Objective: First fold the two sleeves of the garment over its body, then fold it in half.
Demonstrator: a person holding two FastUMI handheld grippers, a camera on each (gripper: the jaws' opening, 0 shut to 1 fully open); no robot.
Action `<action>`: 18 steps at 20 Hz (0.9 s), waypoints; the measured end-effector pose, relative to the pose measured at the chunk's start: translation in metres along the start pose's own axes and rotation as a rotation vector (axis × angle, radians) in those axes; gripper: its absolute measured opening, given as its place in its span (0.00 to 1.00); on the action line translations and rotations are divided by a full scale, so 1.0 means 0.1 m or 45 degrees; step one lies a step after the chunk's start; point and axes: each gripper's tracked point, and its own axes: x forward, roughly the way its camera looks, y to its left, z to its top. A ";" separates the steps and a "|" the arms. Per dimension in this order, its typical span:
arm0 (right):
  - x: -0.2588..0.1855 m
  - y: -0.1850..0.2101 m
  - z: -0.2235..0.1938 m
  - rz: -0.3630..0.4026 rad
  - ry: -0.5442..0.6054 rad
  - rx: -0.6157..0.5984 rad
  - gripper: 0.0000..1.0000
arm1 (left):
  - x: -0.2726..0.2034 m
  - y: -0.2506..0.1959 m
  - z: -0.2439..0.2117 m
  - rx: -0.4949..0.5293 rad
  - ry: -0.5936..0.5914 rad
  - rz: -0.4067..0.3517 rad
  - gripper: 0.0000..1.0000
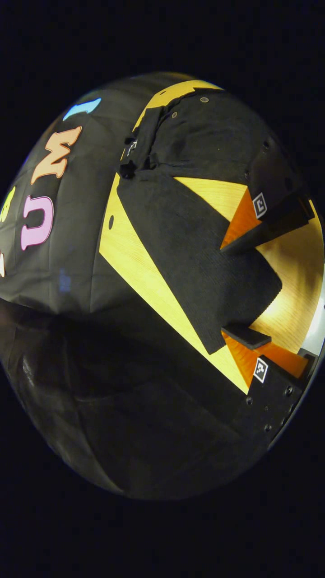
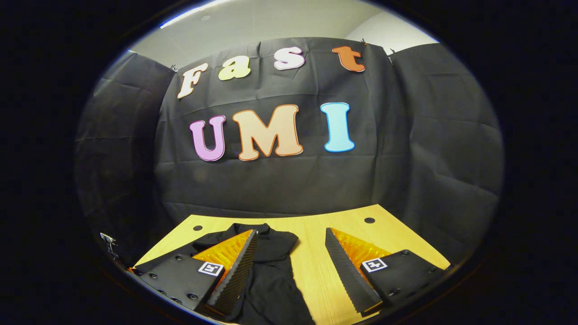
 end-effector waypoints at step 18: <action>-0.11 -0.13 -0.06 -0.007 0.006 0.061 0.95 | 0.00 -0.32 -0.03 0.108 -0.054 -0.171 0.05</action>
